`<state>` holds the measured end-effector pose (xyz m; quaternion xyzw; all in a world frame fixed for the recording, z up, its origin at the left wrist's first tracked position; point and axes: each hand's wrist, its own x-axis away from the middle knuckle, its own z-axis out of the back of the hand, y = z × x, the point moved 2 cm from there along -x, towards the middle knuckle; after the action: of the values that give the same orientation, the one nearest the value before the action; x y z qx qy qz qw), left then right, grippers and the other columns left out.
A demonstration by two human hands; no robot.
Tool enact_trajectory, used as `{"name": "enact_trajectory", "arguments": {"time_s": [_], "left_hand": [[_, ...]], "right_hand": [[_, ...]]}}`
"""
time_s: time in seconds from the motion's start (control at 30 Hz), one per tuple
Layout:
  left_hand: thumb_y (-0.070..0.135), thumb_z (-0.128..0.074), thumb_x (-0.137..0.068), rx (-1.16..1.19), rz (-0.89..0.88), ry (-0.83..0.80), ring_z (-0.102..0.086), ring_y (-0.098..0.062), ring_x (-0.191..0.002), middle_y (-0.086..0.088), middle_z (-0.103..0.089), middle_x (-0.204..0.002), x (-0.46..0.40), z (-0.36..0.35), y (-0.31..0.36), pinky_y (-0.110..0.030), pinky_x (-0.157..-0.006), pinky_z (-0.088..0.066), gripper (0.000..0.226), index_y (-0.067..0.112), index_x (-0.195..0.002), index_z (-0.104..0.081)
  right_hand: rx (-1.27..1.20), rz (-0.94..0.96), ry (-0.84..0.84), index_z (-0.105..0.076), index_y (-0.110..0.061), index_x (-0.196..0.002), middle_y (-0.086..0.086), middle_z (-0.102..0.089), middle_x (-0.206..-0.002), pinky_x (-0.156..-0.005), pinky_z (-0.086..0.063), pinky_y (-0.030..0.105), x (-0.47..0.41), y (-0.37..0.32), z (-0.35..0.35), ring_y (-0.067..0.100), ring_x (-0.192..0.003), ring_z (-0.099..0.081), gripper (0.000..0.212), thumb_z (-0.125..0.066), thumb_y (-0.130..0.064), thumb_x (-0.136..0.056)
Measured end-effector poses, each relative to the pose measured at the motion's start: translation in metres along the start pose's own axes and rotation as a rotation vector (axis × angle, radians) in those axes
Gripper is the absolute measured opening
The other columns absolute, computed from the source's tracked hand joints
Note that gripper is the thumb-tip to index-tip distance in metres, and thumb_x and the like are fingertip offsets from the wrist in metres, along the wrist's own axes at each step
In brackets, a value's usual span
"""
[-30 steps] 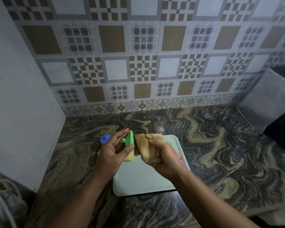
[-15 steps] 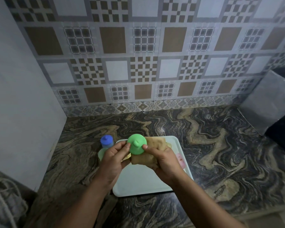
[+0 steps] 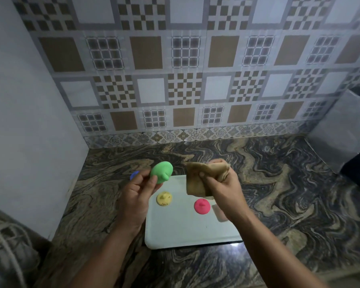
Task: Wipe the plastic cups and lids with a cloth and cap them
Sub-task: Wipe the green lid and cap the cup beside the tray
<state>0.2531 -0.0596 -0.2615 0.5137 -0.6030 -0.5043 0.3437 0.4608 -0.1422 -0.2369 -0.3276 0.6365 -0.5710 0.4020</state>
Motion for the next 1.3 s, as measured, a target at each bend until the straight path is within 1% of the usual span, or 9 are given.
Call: {"name": "enact_trajectory", "arguments": {"time_s": [0.1, 0.27, 0.5, 0.6, 0.77, 0.9, 1.07, 1.23, 1.3], "left_hand": [[0.002, -0.055, -0.097, -0.102, -0.014, -0.06, -0.073, -0.02, -0.102, -0.007, -0.077, -0.106, 0.0, -0.006, -0.005, -0.042, -0.096, -0.057, 0.022, -0.003, -0.116, -0.065], [-0.002, -0.052, -0.098, -0.114, 0.017, -0.072, -0.073, -0.02, -0.102, -0.007, -0.077, -0.106, -0.001, -0.008, -0.003, -0.037, -0.089, -0.061, 0.024, -0.006, -0.119, -0.063], [0.003, -0.051, -0.1, -0.007, 0.072, -0.029, -0.071, -0.027, -0.11, -0.016, -0.072, -0.118, -0.003, -0.005, -0.002, -0.044, -0.091, -0.059, 0.026, -0.002, -0.123, -0.063], [0.007, -0.054, -0.098, -0.021, 0.085, -0.042, -0.069, -0.031, -0.114, -0.018, -0.071, -0.119, -0.003, -0.005, -0.005, -0.049, -0.093, -0.057, 0.026, 0.001, -0.121, -0.065], [0.003, -0.052, -0.1, -0.04, 0.094, -0.064, -0.069, -0.028, -0.112, -0.018, -0.071, -0.116, -0.003, -0.005, -0.011, -0.047, -0.092, -0.058, 0.023, -0.002, -0.119, -0.065], [0.007, -0.056, -0.097, -0.052, 0.098, -0.084, -0.07, -0.028, -0.106, -0.014, -0.074, -0.107, -0.002, -0.006, -0.01, -0.045, -0.088, -0.06, 0.02, 0.002, -0.112, -0.069], [0.006, -0.056, -0.097, -0.024, 0.122, -0.077, -0.071, -0.03, -0.104, -0.015, -0.074, -0.103, 0.002, -0.005, -0.014, -0.046, -0.087, -0.061, 0.018, 0.006, -0.107, -0.071], [0.016, -0.061, -0.086, 0.249, 0.228, 0.036, -0.072, -0.026, -0.104, -0.014, -0.075, -0.112, 0.012, -0.005, -0.017, -0.045, -0.085, -0.062, 0.024, 0.005, -0.105, -0.069], [0.015, -0.06, -0.086, 0.296, 0.213, 0.029, -0.072, -0.023, -0.106, -0.012, -0.074, -0.113, 0.005, -0.003, -0.008, -0.047, -0.087, -0.061, 0.023, 0.005, -0.105, -0.068]], "right_hand": [[0.166, 0.269, -0.123, -0.067, -0.013, -0.105, 0.001, -0.073, -0.094, -0.068, -0.06, 0.041, 0.009, -0.015, -0.017, 0.02, -0.082, -0.07, 0.017, -0.067, 0.002, -0.097], [0.248, 0.305, -0.191, -0.071, -0.019, -0.119, -0.008, -0.079, -0.103, -0.075, -0.063, 0.047, 0.018, -0.021, -0.03, 0.018, -0.092, -0.077, 0.026, -0.08, -0.019, -0.094], [0.036, 0.144, -0.142, -0.071, -0.008, -0.108, -0.002, -0.077, -0.074, -0.051, -0.053, 0.031, 0.009, -0.016, -0.029, 0.021, -0.054, -0.066, 0.026, -0.067, 0.013, -0.093], [0.062, 0.152, -0.163, -0.071, -0.007, -0.1, -0.002, -0.074, -0.068, -0.05, -0.051, 0.032, 0.008, -0.013, -0.031, 0.024, -0.05, -0.064, 0.021, -0.069, 0.012, -0.092], [0.209, 0.197, -0.122, -0.08, -0.013, -0.095, -0.003, -0.079, -0.094, -0.077, -0.063, 0.04, 0.006, -0.011, -0.032, 0.016, -0.084, -0.076, 0.017, -0.088, -0.005, -0.083], [0.36, 0.297, -0.182, -0.08, -0.011, -0.094, -0.004, -0.08, -0.09, -0.071, -0.061, 0.039, 0.004, -0.012, -0.027, 0.017, -0.077, -0.077, 0.015, -0.082, 0.0, -0.085], [0.566, 0.538, -0.22, -0.077, -0.01, -0.092, -0.012, -0.072, -0.097, -0.076, -0.055, 0.018, 0.007, -0.013, -0.03, 0.005, -0.084, -0.07, 0.016, -0.076, 0.004, -0.084], [0.825, 0.375, -0.435, -0.064, -0.025, -0.078, -0.002, -0.063, -0.086, -0.066, -0.056, 0.043, 0.013, 0.019, -0.032, 0.026, -0.073, -0.065, 0.012, -0.055, -0.02, -0.085], [0.886, 0.286, -0.509, -0.053, -0.025, -0.065, -0.007, -0.059, -0.075, -0.062, -0.055, 0.042, 0.019, 0.029, -0.036, 0.023, -0.07, -0.062, 0.014, -0.045, -0.026, -0.077]]}}
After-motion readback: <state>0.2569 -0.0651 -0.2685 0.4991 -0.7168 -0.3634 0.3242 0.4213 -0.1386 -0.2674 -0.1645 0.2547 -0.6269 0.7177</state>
